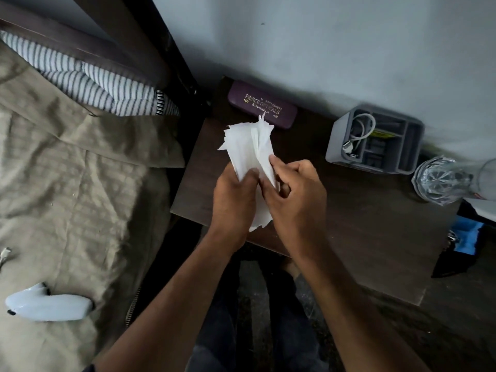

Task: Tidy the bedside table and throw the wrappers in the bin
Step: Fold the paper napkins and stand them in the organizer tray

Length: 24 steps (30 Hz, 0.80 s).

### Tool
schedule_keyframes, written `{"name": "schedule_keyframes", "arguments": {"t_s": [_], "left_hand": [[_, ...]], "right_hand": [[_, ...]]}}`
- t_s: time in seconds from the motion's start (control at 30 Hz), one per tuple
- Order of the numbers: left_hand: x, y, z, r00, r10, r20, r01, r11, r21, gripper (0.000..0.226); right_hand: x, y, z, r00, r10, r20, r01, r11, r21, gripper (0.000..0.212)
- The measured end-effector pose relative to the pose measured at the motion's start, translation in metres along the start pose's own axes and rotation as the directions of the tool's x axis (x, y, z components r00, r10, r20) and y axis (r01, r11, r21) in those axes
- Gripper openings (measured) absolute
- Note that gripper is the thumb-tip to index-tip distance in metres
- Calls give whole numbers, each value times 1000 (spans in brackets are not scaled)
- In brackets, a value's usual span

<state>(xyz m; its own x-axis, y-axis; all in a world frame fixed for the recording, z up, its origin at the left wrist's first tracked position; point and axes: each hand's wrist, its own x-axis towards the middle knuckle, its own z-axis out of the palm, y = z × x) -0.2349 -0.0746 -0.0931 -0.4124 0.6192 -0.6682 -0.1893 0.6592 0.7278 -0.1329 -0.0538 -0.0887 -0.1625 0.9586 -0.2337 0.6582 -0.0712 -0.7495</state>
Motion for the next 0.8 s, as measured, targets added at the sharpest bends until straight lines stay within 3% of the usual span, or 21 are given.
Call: {"name": "schedule_keyframes", "arguments": {"t_s": [0.1,0.27,0.43,0.6,0.63,0.7,0.77,0.8], "left_hand": [[0,3,4,1000,-12,-1,12,999,-41,24],[4,12,-2,1000,-7,8,8,997,-71,26],[10,16,-12,998,-48,51,56,983,-177,26],[9,21,-14,995,-54,86,79,948,-310,24],[9,21,-13,995,-50,83,73,949,-306,23],[7,22,-10,998,-26,56,39,966,-256,23],[6,22,-5,999,12,31,-7,985,-173,24],[4,22,-3,1000,25,17,-23,990,-137,24]], "right_hand": [[1,1,-10,999,36,-13,-36,999,-5,47],[14,15,-38,968,247,52,-247,969,-1,35],[20,34,-55,876,422,235,-482,798,363,6],[18,30,-59,837,502,219,-516,592,619,7],[17,29,-58,847,494,199,-495,594,635,8],[13,26,-56,906,415,79,-388,746,541,11],[6,23,-51,971,213,-105,-179,948,263,12],[1,20,-48,982,71,-176,-55,994,93,13]]}}
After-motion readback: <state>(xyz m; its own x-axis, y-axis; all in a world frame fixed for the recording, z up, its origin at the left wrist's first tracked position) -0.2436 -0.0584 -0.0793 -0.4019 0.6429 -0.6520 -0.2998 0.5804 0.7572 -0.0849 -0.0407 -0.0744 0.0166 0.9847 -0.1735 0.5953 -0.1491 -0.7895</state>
